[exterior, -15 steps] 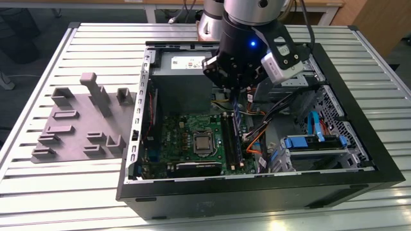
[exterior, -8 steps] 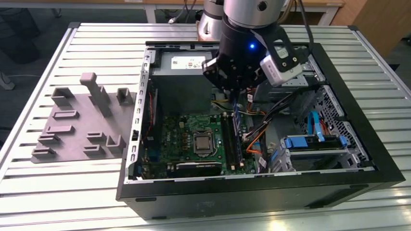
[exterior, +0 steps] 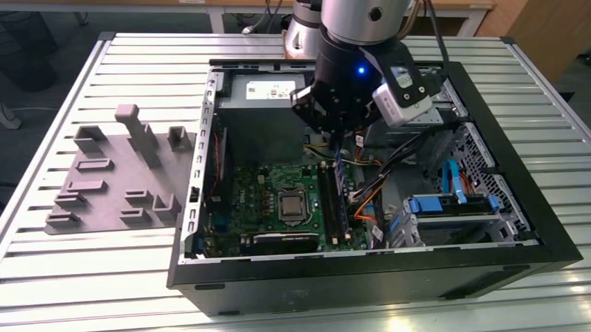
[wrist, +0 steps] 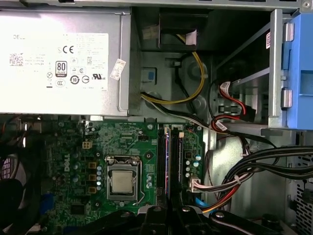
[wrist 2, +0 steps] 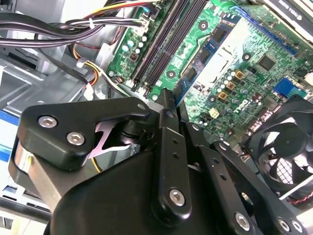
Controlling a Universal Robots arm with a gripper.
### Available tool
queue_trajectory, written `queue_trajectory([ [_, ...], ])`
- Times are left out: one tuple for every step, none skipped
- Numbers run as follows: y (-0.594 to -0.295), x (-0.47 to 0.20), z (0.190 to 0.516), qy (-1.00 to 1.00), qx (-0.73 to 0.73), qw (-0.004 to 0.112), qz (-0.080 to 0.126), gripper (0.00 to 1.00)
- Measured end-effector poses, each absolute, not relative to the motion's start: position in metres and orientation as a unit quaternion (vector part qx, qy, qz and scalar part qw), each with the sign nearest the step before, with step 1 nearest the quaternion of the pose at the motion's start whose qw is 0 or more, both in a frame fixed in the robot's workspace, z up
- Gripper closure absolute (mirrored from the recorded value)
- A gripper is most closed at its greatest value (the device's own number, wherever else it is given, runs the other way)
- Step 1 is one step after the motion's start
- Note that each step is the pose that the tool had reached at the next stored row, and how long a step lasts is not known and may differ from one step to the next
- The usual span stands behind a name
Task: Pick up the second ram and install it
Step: 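Insert the second ram into the second slot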
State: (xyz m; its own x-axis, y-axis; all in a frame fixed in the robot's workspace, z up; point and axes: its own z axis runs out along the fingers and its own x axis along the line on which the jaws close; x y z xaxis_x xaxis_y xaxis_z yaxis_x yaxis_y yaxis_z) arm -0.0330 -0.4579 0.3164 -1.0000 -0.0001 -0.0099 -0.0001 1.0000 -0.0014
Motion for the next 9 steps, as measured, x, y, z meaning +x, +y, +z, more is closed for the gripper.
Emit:
queue_trajectory([
  [-0.4579, -0.0330, 0.3158, 1.000, 0.000, 0.005, -0.001, 0.86],
  [-0.4580, -0.0330, 0.3152, 1.000, 0.001, 0.005, -0.001, 0.86],
  [-0.4580, -0.0330, 0.3147, 1.000, 0.001, 0.005, -0.001, 0.86],
  [-0.4580, -0.0330, 0.3141, 1.000, 0.002, 0.005, -0.001, 0.86],
  [-0.4579, -0.0330, 0.3135, 1.000, 0.002, 0.005, -0.001, 0.86],
  [-0.4579, -0.0330, 0.3130, 1.000, 0.003, 0.005, -0.001, 0.86],
  [-0.4580, -0.0330, 0.3124, 1.000, 0.003, 0.005, -0.001, 0.86],
  [-0.4579, -0.0331, 0.3118, 1.000, 0.004, 0.005, -0.001, 0.86],
  [-0.4580, -0.0330, 0.3113, 1.000, 0.004, 0.005, -0.001, 0.86],
])
